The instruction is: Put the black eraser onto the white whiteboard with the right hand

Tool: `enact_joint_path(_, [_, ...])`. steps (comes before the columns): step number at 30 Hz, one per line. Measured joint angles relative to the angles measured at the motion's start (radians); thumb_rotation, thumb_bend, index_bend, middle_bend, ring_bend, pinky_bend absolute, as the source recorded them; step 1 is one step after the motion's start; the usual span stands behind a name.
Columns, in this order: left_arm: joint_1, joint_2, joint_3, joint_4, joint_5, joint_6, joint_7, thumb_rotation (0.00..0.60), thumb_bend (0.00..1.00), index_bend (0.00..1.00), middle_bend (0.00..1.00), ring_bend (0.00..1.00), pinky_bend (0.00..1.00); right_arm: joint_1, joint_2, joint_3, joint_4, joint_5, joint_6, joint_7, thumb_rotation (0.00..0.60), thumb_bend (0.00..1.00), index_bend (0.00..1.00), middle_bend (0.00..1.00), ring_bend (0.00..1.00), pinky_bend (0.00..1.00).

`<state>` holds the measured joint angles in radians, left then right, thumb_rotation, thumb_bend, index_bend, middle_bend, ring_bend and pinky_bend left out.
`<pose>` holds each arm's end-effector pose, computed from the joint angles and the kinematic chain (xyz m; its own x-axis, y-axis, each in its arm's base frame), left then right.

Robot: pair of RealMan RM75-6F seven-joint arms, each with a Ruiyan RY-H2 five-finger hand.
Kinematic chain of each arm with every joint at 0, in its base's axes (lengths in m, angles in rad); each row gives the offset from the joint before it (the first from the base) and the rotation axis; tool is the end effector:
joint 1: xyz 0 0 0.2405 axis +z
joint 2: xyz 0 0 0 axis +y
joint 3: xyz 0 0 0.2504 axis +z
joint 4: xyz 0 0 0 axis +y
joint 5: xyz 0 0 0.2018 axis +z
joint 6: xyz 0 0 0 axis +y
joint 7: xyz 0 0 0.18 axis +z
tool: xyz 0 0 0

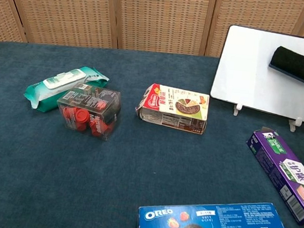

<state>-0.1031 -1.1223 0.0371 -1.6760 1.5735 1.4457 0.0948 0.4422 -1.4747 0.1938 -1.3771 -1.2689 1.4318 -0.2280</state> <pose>-0.2843 0.2005 0.1319 0.4339 0.1166 0.8934 0.8997 -0.1072 -0.4230 -0.2376 -0.3425 0.0990 0.4102 0.1759 0.8949 -0.9029 -0.0601 0.4257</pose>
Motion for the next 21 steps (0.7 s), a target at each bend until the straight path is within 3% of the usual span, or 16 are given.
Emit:
enact_joint_path(3, [0.002, -0.001, 0.002, 0.0, 0.005, 0.003, 0.007, 0.6, 0.14, 0.0, 0.0, 0.0, 0.0, -0.062, 0.055, -0.066, -0.036, -0.071, 0.048, 0.023, 0.6, 0.03, 0.08, 0.0, 0.0, 0.0])
enact_joint_path(12, [0.013, -0.011, 0.002, 0.002, 0.008, 0.02, 0.038, 0.6, 0.14, 0.0, 0.0, 0.0, 0.0, -0.199, 0.122, -0.189, -0.034, -0.216, 0.186, 0.032, 0.6, 0.03, 0.08, 0.0, 0.0, 0.0])
enact_joint_path(21, [0.015, -0.021, 0.0, 0.01, 0.007, 0.02, 0.057, 0.6, 0.13, 0.0, 0.0, 0.0, 0.0, -0.292, 0.145, -0.24, -0.003, -0.282, 0.254, 0.044, 0.6, 0.04, 0.08, 0.0, 0.0, 0.0])
